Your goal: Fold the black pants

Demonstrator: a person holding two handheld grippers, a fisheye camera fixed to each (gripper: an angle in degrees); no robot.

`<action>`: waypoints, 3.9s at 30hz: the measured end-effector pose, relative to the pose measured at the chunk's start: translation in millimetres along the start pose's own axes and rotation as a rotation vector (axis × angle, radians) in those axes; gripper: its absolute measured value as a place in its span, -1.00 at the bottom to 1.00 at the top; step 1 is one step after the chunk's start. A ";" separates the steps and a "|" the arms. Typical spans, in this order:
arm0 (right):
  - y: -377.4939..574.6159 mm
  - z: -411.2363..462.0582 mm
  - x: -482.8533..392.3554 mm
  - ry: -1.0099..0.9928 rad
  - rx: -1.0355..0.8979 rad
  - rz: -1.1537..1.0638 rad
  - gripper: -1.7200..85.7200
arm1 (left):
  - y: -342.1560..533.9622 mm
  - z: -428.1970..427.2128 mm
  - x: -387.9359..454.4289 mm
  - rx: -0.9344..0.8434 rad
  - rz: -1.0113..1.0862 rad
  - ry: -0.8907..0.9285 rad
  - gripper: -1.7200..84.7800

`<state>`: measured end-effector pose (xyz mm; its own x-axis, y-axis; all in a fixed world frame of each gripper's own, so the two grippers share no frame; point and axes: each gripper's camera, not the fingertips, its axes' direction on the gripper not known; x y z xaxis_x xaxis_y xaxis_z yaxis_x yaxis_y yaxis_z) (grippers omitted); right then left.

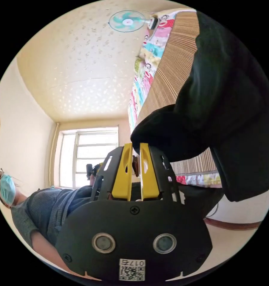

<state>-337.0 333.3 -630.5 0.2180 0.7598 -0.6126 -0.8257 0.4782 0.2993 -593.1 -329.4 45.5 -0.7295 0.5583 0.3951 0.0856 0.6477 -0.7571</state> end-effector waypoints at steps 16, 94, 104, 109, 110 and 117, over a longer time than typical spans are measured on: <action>-76.6 -112.9 14.9 0.216 0.600 0.276 -0.70 | 14.7 26.8 6.1 0.000 -0.117 0.015 -0.98; 450.8 326.3 -695.8 -0.069 0.237 -1.380 -0.90 | 228.7 -618.9 203.6 0.946 1.100 0.173 -0.86; 232.8 437.7 -561.9 0.032 0.061 -0.842 -0.91 | -1.1 -500.5 45.0 0.689 0.627 0.177 -0.86; -7.2 520.8 -543.1 0.363 0.217 -0.648 -0.91 | -265.6 -438.8 6.9 0.576 0.399 -0.096 -0.80; -26.9 528.9 -538.4 0.404 0.243 -0.635 -0.91 | -310.4 -423.2 -10.9 0.558 0.302 -0.220 -0.81; -91.3 620.0 -378.7 0.605 0.043 -0.494 -0.91 | -320.6 -304.5 -182.9 0.313 0.063 -0.248 -0.82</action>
<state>-21.5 275.1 27.8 0.2230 0.0881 -0.9708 -0.6834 0.7243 -0.0912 -280.5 -481.4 374.3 -0.8744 0.4250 0.2339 -0.0473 0.4052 -0.9130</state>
